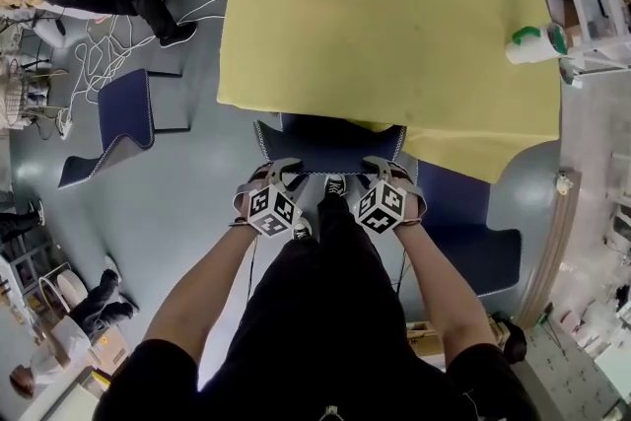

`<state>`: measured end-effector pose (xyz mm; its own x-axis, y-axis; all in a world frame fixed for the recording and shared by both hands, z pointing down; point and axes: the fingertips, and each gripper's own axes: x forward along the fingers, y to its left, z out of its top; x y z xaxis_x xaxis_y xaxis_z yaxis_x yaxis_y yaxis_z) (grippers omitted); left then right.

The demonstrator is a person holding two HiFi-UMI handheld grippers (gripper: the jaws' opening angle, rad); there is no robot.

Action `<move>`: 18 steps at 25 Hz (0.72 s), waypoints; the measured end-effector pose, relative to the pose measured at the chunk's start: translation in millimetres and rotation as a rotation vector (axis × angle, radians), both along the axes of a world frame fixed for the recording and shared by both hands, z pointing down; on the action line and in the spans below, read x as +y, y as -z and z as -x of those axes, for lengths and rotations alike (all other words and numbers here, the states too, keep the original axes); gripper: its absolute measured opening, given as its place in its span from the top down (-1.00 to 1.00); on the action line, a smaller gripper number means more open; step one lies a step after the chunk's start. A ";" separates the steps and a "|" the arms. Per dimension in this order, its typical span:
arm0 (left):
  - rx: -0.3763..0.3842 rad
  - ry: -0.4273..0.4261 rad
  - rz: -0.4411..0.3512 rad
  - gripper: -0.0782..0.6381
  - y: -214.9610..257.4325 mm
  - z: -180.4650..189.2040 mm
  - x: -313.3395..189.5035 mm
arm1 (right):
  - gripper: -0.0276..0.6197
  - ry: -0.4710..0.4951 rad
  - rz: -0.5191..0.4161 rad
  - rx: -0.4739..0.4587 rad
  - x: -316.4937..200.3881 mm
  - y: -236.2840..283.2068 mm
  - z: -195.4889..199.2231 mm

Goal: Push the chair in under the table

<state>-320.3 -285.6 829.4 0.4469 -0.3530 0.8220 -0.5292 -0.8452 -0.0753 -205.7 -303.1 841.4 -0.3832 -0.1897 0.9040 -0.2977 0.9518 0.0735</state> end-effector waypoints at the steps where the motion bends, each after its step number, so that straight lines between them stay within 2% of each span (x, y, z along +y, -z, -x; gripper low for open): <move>1: -0.001 0.002 0.000 0.43 -0.6 0.6 -4.0 | 0.47 0.001 -0.001 0.000 -4.5 -0.2 0.5; 9: -0.007 0.016 -0.011 0.42 -3.3 8.3 -37.9 | 0.47 0.001 0.005 -0.002 -37.1 -2.4 7.9; 18: 0.013 -0.004 0.015 0.41 -3.0 8.1 -38.7 | 0.48 0.024 0.019 0.003 -35.7 -2.5 9.8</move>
<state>-328.4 -324.4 832.4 0.4584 -0.3389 0.8215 -0.5269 -0.8481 -0.0558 -215.5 -338.9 843.9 -0.3852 -0.1636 0.9082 -0.2745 0.9599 0.0565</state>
